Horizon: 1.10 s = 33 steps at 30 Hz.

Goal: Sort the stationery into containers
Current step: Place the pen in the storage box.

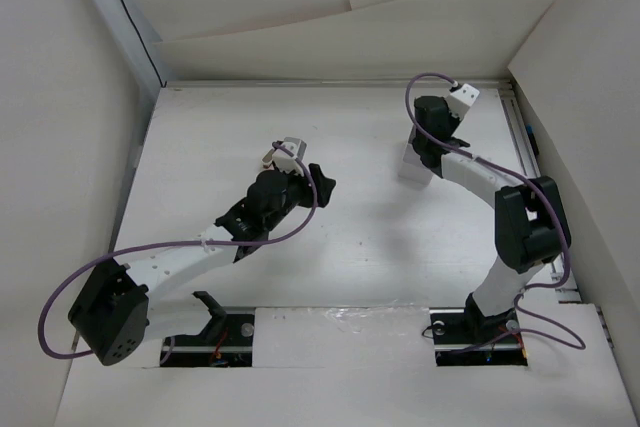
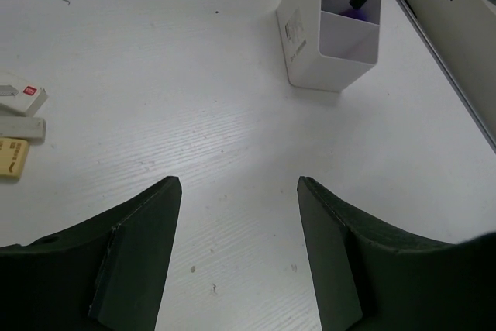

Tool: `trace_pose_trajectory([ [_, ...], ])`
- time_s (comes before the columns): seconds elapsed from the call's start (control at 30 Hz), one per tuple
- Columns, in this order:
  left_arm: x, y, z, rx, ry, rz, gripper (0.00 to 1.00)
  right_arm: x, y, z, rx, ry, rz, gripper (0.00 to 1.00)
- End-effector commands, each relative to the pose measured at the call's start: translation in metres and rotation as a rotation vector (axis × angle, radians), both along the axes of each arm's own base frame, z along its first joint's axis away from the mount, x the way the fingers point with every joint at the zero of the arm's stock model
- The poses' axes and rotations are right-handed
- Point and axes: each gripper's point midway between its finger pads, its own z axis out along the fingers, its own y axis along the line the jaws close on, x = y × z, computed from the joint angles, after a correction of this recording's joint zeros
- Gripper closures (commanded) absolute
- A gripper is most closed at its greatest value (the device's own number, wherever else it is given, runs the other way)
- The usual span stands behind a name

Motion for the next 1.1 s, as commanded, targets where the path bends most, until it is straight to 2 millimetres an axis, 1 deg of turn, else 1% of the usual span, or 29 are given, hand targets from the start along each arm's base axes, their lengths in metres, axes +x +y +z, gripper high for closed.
trace_pose_trajectory([
  [0.0, 0.007, 0.005, 0.016, -0.038, -0.012, 0.060, 0.41, 0.001, -0.006, 0.030, -0.050, -0.058, -0.082, 0.98],
  [0.03, 0.008, 0.007, 0.018, -0.035, -0.012, 0.072, 0.41, 0.001, -0.007, 0.026, -0.058, -0.049, -0.092, 0.98],
  [0.07, 0.009, 0.009, 0.009, -0.018, 0.013, 0.087, 0.41, 0.001, -0.001, 0.028, -0.058, -0.048, -0.080, 0.95],
  [0.1, 0.011, 0.010, 0.013, -0.022, 0.004, 0.102, 0.41, 0.001, -0.002, 0.028, -0.062, -0.049, -0.090, 0.93],
  [0.13, 0.015, 0.015, 0.008, -0.010, 0.018, 0.137, 0.41, -0.001, 0.001, 0.024, -0.065, -0.041, -0.080, 0.90],
  [0.17, 0.016, 0.017, 0.002, 0.007, 0.028, 0.152, 0.41, -0.003, 0.001, 0.020, -0.060, -0.037, -0.083, 0.86],
  [0.2, 0.018, 0.019, 0.005, 0.008, 0.025, 0.165, 0.41, -0.002, 0.008, 0.023, -0.037, -0.053, -0.062, 0.80],
  [0.23, 0.018, 0.018, -0.007, 0.029, 0.055, 0.168, 0.41, -0.005, 0.008, 0.018, -0.035, -0.045, -0.064, 0.76],
  [0.27, 0.022, 0.017, -0.001, 0.026, 0.049, 0.177, 0.41, -0.005, 0.015, 0.021, -0.026, -0.052, -0.041, 0.72],
  [0.3, 0.021, 0.017, -0.003, 0.033, 0.055, 0.177, 0.41, -0.007, 0.014, 0.017, -0.022, -0.047, -0.043, 0.65],
  [0.33, 0.022, 0.017, -0.007, 0.041, 0.062, 0.177, 0.41, -0.007, 0.014, 0.020, -0.019, -0.055, -0.044, 0.63],
  [0.37, 0.023, 0.015, -0.006, 0.041, 0.062, 0.177, 0.41, -0.007, 0.014, 0.021, -0.019, -0.055, -0.044, 0.62],
  [0.4, 0.023, 0.015, -0.006, 0.041, 0.062, 0.177, 0.41, -0.010, 0.013, 0.015, -0.026, -0.038, -0.043, 0.62],
  [0.5, 0.023, 0.015, -0.006, 0.041, 0.062, 0.177, 0.41, -0.011, 0.014, 0.018, -0.022, -0.038, -0.035, 0.54],
  [0.53, 0.023, 0.015, -0.006, 0.041, 0.062, 0.177, 0.41, -0.013, 0.013, 0.019, -0.021, -0.040, -0.035, 0.50],
  [0.63, 0.030, 0.022, -0.003, 0.037, 0.047, 0.219, 0.41, -0.016, 0.015, 0.024, -0.008, -0.049, -0.016, 0.48],
  [0.67, 0.029, 0.023, -0.005, 0.035, 0.058, 0.221, 0.41, -0.019, 0.015, 0.033, 0.009, -0.065, -0.010, 0.46],
  [0.7, 0.033, 0.033, -0.006, 0.036, 0.060, 0.247, 0.41, -0.022, 0.019, 0.040, 0.020, -0.077, -0.002, 0.46],
  [0.73, 0.035, 0.037, -0.010, 0.033, 0.071, 0.261, 0.41, -0.028, 0.026, 0.042, 0.031, -0.080, 0.021, 0.46],
  [0.77, 0.038, 0.040, -0.008, 0.026, 0.065, 0.272, 0.41, -0.037, 0.029, 0.056, 0.057, -0.106, 0.043, 0.46],
  [0.8, 0.039, 0.045, -0.013, 0.025, 0.076, 0.287, 0.41, -0.043, 0.035, 0.061, 0.085, -0.121, 0.066, 0.46],
  [0.83, 0.043, 0.051, -0.013, 0.014, 0.083, 0.305, 0.43, -0.049, 0.049, 0.065, 0.108, -0.127, 0.128, 0.46],
  [0.87, 0.045, 0.055, -0.015, 0.021, 0.091, 0.316, 0.44, -0.058, 0.054, 0.060, 0.128, -0.122, 0.159, 0.46],
  [0.9, 0.047, 0.060, -0.015, 0.023, 0.088, 0.337, 0.44, -0.069, 0.058, 0.075, 0.167, -0.157, 0.195, 0.56],
  [0.93, 0.047, 0.064, -0.022, 0.045, 0.102, 0.354, 0.44, -0.075, 0.062, 0.077, 0.185, -0.160, 0.234, 0.64],
  [0.97, 0.054, 0.077, -0.019, 0.050, 0.092, 0.426, 0.45, -0.081, 0.077, 0.077, 0.215, -0.152, 0.319, 0.75],
  [1.0, 0.056, 0.087, -0.027, 0.069, 0.115, 0.468, 0.47, -0.092, 0.082, 0.077, 0.230, -0.157, 0.359, 0.95],
  [1.03, 0.061, 0.092, -0.023, 0.066, 0.114, 0.485, 0.47, -0.097, 0.084, 0.077, 0.248, -0.159, 0.380, 0.99],
  [1.07, 0.068, 0.103, -0.031, 0.071, 0.142, 0.513, 0.47, -0.103, 0.096, 0.075, 0.264, -0.150, 0.438, 1.00],
])
